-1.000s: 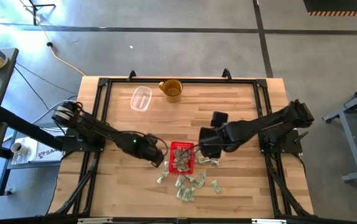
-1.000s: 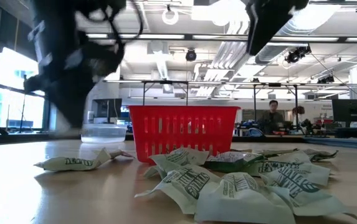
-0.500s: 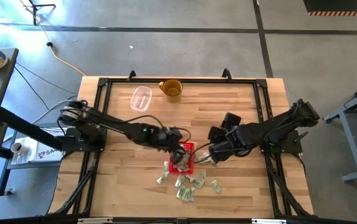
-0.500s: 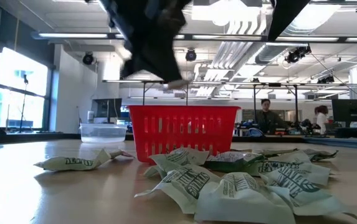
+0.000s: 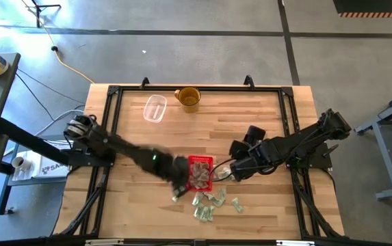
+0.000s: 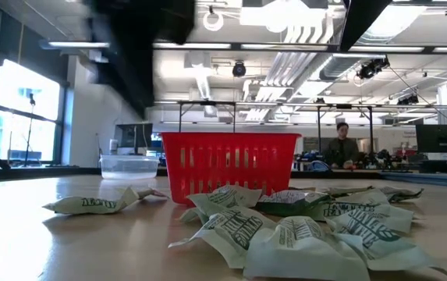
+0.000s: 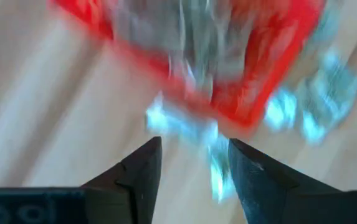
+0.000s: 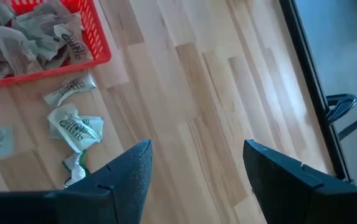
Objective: Pick and place Stevia / Truvia into bins
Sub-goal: Put the white stevia packet into the red basket
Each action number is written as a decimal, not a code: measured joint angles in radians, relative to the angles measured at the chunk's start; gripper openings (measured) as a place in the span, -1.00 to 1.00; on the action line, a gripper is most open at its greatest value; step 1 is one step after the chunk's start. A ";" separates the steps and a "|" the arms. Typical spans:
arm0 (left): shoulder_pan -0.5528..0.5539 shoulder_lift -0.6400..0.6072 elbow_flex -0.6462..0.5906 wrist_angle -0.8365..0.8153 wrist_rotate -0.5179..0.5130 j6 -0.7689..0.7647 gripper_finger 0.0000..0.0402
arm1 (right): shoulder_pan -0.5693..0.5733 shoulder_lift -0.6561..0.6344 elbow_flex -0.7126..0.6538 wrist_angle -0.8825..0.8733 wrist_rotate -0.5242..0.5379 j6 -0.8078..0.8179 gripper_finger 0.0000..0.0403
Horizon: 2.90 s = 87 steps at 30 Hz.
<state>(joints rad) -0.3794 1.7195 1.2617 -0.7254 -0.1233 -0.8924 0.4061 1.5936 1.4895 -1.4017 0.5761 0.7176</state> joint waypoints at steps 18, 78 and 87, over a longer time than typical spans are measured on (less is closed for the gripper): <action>-0.104 0.152 -0.098 0.219 -0.172 -0.232 0.17 | -0.021 0.000 0.000 -0.010 0.083 -0.010 0.20; -0.075 0.044 -0.011 0.025 0.052 -0.139 0.20 | -0.022 0.001 0.000 -0.041 0.156 0.018 0.20; -0.157 0.106 -0.017 0.111 -0.039 -0.301 0.20 | -0.042 0.001 0.000 -0.050 0.158 -0.026 0.20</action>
<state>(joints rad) -0.5367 1.8255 1.2449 -0.6144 -0.1622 -1.1935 0.3643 1.5944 1.4895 -1.4514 0.7344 0.6918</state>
